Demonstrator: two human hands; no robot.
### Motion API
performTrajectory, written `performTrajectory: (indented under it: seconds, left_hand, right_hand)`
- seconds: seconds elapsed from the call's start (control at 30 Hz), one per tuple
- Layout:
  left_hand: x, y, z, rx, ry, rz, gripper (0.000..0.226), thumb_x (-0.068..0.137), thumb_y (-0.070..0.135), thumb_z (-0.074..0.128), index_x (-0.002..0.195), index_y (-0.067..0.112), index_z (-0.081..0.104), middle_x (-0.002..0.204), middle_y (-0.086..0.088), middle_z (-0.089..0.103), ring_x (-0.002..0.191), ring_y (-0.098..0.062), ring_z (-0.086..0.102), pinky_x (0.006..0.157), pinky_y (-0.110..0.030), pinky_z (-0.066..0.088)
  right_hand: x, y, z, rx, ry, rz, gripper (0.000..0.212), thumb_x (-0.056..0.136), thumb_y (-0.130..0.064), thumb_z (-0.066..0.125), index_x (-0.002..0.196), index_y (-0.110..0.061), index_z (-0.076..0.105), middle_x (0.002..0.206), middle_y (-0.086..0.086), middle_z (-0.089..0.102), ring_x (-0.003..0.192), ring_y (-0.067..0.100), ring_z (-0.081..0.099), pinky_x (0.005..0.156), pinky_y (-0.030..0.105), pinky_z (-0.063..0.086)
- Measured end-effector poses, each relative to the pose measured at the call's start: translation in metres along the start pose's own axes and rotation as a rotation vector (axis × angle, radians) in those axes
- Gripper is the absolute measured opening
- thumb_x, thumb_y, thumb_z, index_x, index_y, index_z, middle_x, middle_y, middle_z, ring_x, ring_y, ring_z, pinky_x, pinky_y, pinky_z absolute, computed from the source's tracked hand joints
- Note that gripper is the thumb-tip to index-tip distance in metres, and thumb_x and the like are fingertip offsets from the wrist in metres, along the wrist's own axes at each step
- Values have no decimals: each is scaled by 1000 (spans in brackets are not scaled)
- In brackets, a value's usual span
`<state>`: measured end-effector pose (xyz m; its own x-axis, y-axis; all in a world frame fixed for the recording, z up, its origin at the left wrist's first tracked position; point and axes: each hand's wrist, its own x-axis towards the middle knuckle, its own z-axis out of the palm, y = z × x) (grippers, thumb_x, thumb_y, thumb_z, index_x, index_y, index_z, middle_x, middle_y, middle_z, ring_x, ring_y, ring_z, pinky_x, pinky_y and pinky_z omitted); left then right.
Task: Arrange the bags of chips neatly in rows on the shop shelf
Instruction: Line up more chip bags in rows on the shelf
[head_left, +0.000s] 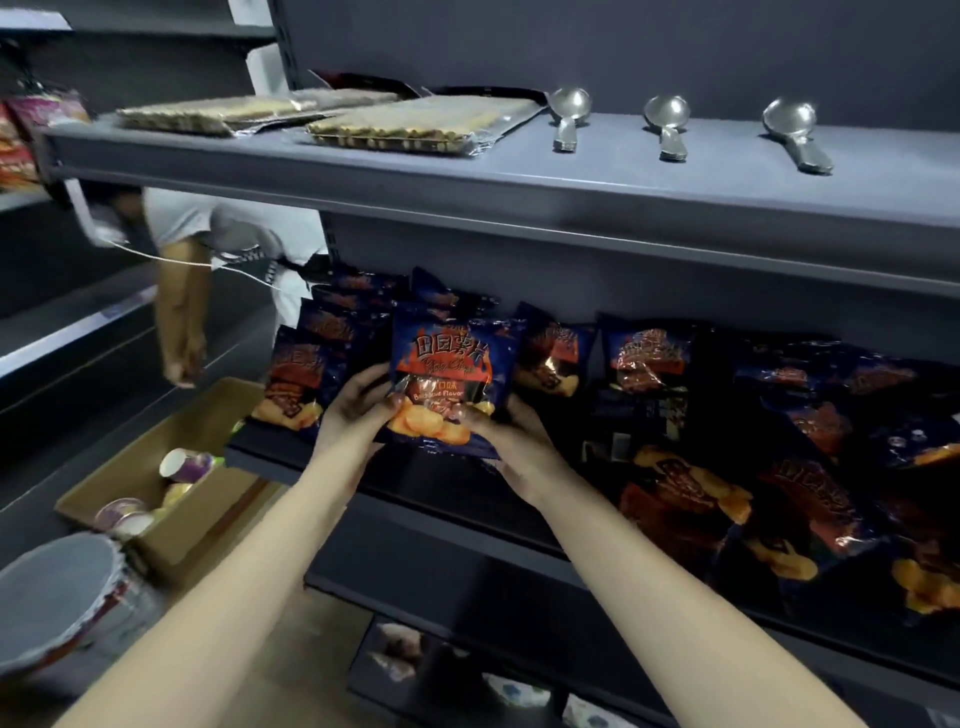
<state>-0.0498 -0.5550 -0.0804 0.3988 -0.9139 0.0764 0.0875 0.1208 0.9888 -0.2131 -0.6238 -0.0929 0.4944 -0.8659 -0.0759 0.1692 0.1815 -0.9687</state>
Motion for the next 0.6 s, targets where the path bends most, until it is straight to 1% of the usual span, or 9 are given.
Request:
performTrajectory:
  seconds: [0.1,0.17,0.2,0.27,0.33,0.43,0.47,0.53,0.6]
  left_hand:
    - [6,-10,-22,64,84,33,33,83,12,66,111,28,58,114,-2,65,105,-20,62,82,-27,51]
    - [12,-13,-31,99,123,75,35,85,7,64,116,20,57,115,-7,64,109,-22,60,88,-26,50]
    - [15,-14,-33,129,142,94,34,86,7,62,118,18,56,116,-7,63,110,-20,59,89,-22,48]
    - [23,-17,-36,206,169,117,33,91,8,56,123,16,54,119,-3,60,113,-15,56,91,-17,45]
    - [34,-22,-37,284,156,124,34,93,13,53,127,18,53,122,1,59,117,-13,53,99,-25,42]
    - [48,-34,-35,394,89,155,36,94,16,52,130,20,51,125,5,58,120,-9,51,105,-34,40]
    - [50,-39,-33,408,63,165,38,94,15,52,131,20,50,126,6,57,120,-8,51,105,-32,39]
    - [52,-44,-29,437,22,168,41,94,13,51,134,21,47,127,10,54,120,-5,50,103,-22,38]
    - [53,-48,-26,466,1,174,44,94,11,51,136,23,43,127,13,50,120,-1,46,97,-8,34]
  right_hand:
    - [11,15,17,31,-8,71,44,86,-8,65,128,-14,53,120,8,64,109,26,62,95,42,50]
    - [21,21,28,37,-4,121,44,85,-15,68,126,-18,54,119,7,65,108,26,63,96,46,49]
    - [26,23,33,45,-6,141,44,85,-18,69,126,-20,54,119,6,65,108,25,63,94,45,50]
    - [35,27,40,86,24,162,44,84,-20,69,124,-22,53,119,2,65,106,21,63,88,37,52]
    - [43,30,45,114,76,154,46,83,-18,70,125,-20,53,120,2,64,108,19,62,86,31,51]
    - [53,35,39,54,161,137,55,78,-26,76,128,-21,52,124,1,62,115,21,58,92,34,49]
    - [55,36,35,19,180,135,52,79,-25,74,127,-21,52,124,0,61,115,20,58,90,33,49]
    - [54,34,26,-75,184,98,44,85,-21,67,125,-26,49,122,-3,60,113,17,57,82,25,47]
    - [51,29,26,-225,169,42,51,88,-22,64,131,-30,40,120,-10,54,107,9,57,78,20,47]
